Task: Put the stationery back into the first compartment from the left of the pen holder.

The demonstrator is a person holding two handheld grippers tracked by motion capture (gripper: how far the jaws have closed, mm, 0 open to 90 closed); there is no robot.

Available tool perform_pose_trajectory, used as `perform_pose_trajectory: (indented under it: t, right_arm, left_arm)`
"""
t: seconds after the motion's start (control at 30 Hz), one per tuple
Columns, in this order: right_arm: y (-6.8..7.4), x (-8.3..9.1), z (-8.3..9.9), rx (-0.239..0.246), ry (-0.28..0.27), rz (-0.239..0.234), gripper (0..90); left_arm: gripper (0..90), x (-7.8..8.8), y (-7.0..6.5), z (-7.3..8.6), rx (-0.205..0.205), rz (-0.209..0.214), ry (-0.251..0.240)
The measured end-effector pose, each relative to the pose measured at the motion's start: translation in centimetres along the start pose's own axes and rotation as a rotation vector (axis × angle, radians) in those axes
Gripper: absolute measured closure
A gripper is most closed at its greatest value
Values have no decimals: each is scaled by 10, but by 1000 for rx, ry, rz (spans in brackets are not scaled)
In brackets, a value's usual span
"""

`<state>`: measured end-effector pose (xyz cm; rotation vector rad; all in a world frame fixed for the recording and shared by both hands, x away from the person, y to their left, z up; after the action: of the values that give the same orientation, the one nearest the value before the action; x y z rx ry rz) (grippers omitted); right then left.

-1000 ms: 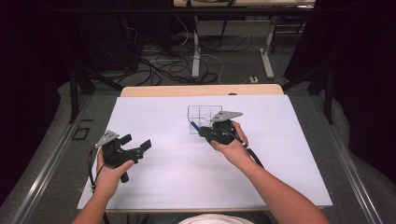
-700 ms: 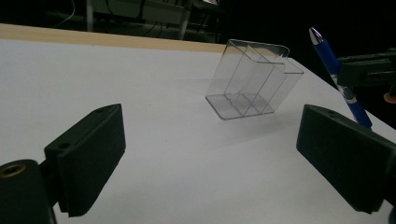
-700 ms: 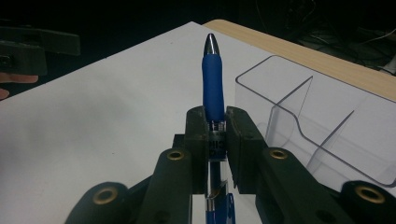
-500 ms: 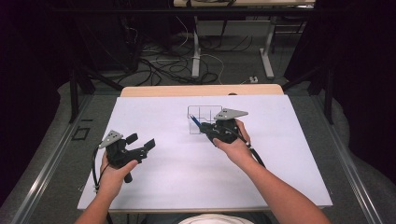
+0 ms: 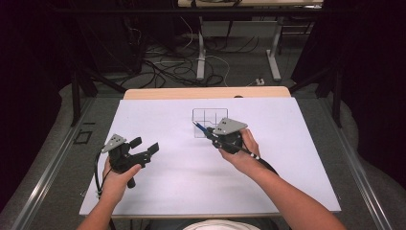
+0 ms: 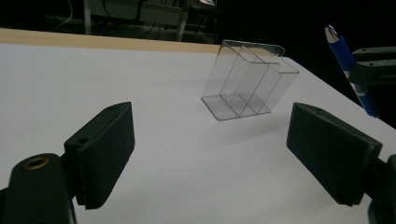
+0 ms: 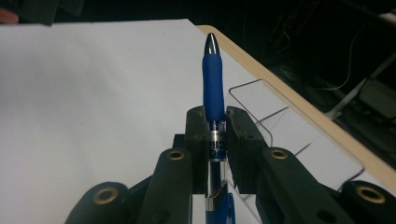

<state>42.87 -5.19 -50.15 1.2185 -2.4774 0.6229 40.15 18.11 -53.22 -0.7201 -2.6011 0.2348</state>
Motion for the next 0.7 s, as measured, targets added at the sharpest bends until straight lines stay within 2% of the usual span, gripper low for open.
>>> perform_pose_trajectory:
  t: [0.1, 0.23, 0.53, 0.7]
  right_arm:
    - [3, 2, 1, 107, 28, 30, 797]
    - [6, 4, 2, 172, 53, 41, 797]
    - [5, 4, -5, 153, 17, 35, 797]
    - [2, 2, -11, 108, -10, 27, 797]
  left_arm:
    - [152, 0, 0, 0, 0, 0, -2]
    - [154, 0, 0, 0, 1, 0, 0]
    - [166, -1, -4, 0, -4, 11, 5]
    - [203, -2, -9, 0, -11, 25, 12]
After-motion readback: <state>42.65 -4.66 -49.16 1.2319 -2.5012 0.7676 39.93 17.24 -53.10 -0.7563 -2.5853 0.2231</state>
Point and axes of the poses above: each handheld gripper's, and its own axes: x roughly backward along the jaws, z roughly out of its underside, y roughly to its left, the point moved 9 cm from there along -x, roughly forward along the jaws, and after that the axes turned 4 degrees about -z, right-handed, at the moved point
